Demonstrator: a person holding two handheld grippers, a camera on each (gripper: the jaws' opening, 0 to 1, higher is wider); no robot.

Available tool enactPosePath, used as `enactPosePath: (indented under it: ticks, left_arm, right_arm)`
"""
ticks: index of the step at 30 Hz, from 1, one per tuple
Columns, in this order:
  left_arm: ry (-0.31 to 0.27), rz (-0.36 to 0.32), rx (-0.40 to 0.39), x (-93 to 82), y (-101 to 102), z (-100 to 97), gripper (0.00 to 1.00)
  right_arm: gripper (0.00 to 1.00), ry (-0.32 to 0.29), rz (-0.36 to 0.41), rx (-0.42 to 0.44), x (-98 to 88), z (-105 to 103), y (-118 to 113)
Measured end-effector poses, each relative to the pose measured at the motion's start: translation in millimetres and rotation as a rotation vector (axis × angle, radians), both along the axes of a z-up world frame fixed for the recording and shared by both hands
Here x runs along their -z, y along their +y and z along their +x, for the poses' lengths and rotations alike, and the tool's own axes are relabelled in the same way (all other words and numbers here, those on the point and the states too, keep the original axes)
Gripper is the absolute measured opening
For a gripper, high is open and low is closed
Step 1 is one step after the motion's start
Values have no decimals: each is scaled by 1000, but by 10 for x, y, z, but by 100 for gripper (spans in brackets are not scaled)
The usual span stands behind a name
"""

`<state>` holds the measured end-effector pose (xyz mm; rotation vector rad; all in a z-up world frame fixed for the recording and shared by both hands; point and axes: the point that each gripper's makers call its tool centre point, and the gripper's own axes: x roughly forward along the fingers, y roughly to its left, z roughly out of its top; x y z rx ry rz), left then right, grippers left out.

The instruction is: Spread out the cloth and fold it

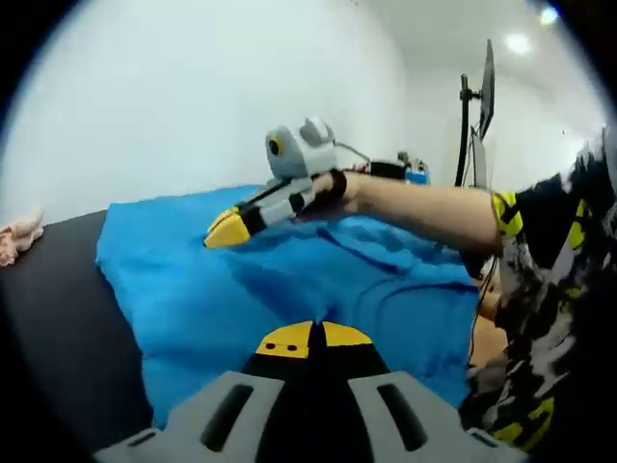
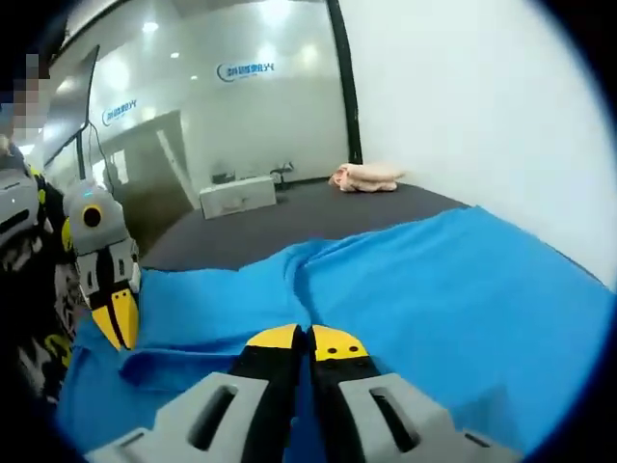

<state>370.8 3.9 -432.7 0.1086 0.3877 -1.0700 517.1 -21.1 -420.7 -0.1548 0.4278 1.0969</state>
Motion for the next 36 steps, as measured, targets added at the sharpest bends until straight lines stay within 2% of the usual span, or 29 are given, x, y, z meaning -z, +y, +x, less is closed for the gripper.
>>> enactPosePath:
  ticks: [2, 3, 4, 5, 6, 8, 9, 10, 12, 14, 15, 16, 17, 18, 19, 20, 21, 22, 23, 25, 26, 27, 28, 30, 31, 32, 34, 36]
  left_arm:
    - [3, -15, -20, -60, 23, 2, 0]
    - [8, -14, -24, -56, 27, 0, 1]
    - [5, -12, -18, -59, 35, -19, 1]
    - [-25, -38, 4, -124, 38, -33, 2]
    - [-32, -94, 66, -232, 27, -151, 2]
    - [10, -189, 39, -398, 100, -224, 8]
    - [-7, -187, 41, -448, 165, -233, 10]
    - [-48, -167, 16, -501, 290, -188, 10]
    - [-93, -108, -42, -471, 490, -79, 11]
    - [-49, -89, -89, -366, 603, 24, 11]
    - [-39, -92, -105, -334, 628, 51, 10]
    - [-38, -43, -115, -239, 671, 71, 10]
    - [-39, -26, -119, -208, 688, 77, 10]
    - [-18, 10, -129, -111, 725, 62, 7]
    - [26, 21, -155, -45, 755, 108, 5]
    - [71, -8, -161, 1, 749, 78, 3]
    - [60, -87, -181, -88, 738, 94, 3]
    - [102, -73, -186, -46, 778, 50, 2]
    - [91, -66, -172, -48, 793, 26, 1]
    - [86, -56, -163, -55, 808, -29, 1]
    - [62, -48, -135, -72, 798, -56, 1]
    - [12, -47, -64, -129, 754, -134, 1]
    - [-4, -70, -65, -178, 750, -126, 4]
    - [-26, -161, -70, -364, 716, -84, 10]
    - [-21, -201, -97, -445, 712, -17, 12]
    - [-4, -194, -121, -448, 726, 39, 14]
    - [-56, -94, -114, -385, 755, 145, 14]
    - [4, -3, -113, -148, 764, 119, 14]
  right_arm:
    - [3, 1, -27, 4, 124, -40, 36]
    - [4, -15, 11, 1, 57, -41, 55]
    - [7, -1, -9, 12, 58, -34, 22]
    - [11, -14, -10, 32, 26, -3, -11]
    - [15, -30, -5, 43, -38, 24, -69]
    - [14, -56, 3, 88, -151, 93, -203]
    - [13, -65, 5, 94, -176, 102, -228]
    - [13, -89, 17, 112, -261, 119, -283]
    - [12, -93, 85, 133, -410, 122, -276]
    - [8, -58, 150, 121, -464, 123, -160]
    - [6, -50, 146, 115, -433, 113, -109]
    - [5, -58, 112, 72, -341, 55, -16]
    - [5, -60, 95, 66, -298, 44, 2]
    - [5, -45, 38, 52, -141, 44, 13]
    - [5, -26, -58, 38, 89, 18, -5]
    - [5, -38, -120, 47, 231, 16, -7]
    - [5, -98, 4, 42, 14, 34, 61]
    - [5, -44, -21, 68, 80, -18, 25]
    - [5, -62, -6, 62, 21, -46, 15]
    - [5, -89, -21, 73, -25, -44, -33]
    - [5, -94, -24, 74, -38, -48, -47]
    - [5, -104, -22, 87, -92, -54, -80]
    - [5, -109, -7, 94, -146, -61, -101]
    - [6, -106, 76, 122, -327, -86, -132]
    - [6, -111, 95, 134, -377, -89, -148]
    - [6, -120, 100, 140, -413, -105, -168]
    - [6, -130, 103, 147, -454, -153, -169]
    - [6, -150, 82, 158, -464, -179, -193]
